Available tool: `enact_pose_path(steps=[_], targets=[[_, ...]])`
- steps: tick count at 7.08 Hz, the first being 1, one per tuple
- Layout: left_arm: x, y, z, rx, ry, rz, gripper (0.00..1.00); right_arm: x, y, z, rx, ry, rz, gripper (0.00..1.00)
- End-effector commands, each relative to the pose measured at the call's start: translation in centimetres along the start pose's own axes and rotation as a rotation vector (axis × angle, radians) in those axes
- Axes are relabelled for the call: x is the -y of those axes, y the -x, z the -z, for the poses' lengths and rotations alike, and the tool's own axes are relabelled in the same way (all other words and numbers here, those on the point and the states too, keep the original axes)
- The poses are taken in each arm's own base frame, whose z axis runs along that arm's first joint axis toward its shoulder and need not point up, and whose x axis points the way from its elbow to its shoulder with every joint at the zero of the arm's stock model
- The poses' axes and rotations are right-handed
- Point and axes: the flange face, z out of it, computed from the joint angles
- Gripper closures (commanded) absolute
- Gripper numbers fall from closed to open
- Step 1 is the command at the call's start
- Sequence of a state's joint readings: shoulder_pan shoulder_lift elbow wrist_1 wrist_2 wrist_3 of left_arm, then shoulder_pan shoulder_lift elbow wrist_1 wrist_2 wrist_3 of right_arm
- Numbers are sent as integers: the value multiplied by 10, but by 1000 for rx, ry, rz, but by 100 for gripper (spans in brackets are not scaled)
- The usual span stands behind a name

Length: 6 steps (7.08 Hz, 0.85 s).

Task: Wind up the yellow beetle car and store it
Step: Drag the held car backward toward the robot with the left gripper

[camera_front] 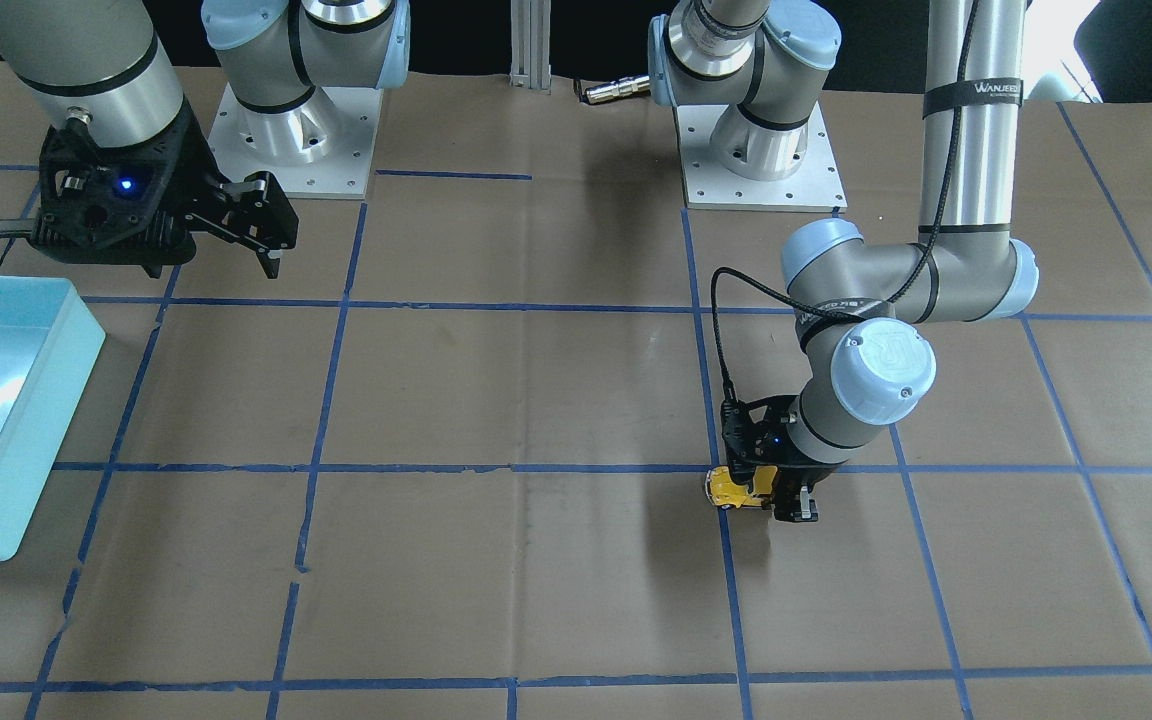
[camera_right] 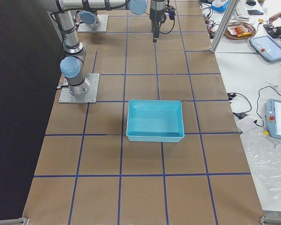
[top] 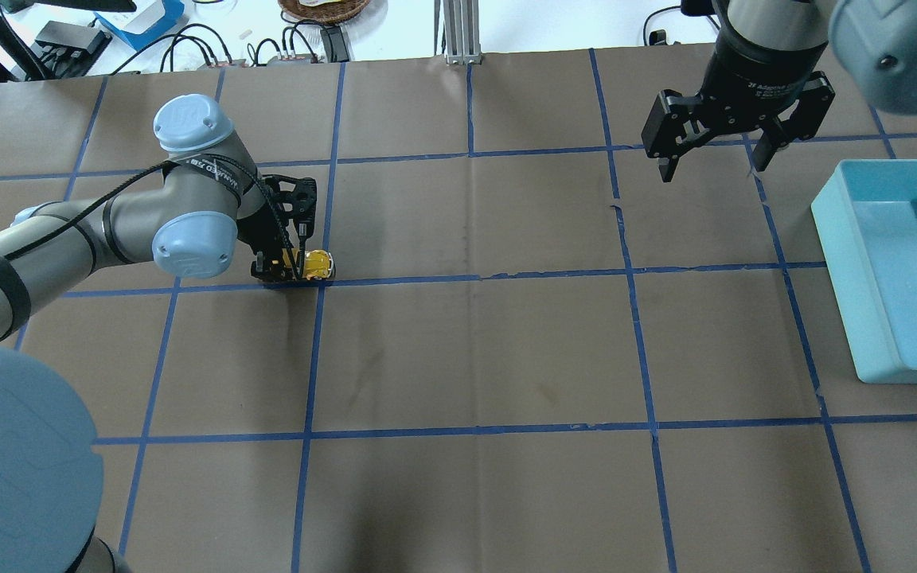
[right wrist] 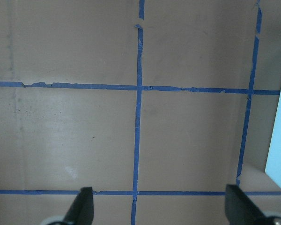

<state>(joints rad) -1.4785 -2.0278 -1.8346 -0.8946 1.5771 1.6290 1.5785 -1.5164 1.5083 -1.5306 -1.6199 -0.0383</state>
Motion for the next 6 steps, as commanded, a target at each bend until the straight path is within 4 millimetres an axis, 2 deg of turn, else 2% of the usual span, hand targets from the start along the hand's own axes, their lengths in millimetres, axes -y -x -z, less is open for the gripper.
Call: enact_pose_path(steps=[1,3,6], targets=[[-7,-1,0,-3,2,0,100,-1,0,-1,0,3,0,1],[-13,1,0,-3,9,-20,100,-1,0,0,0,2,0,1],[-50,5,1,-1,5,-42,100,-2,1,0,-2,0,2,1]])
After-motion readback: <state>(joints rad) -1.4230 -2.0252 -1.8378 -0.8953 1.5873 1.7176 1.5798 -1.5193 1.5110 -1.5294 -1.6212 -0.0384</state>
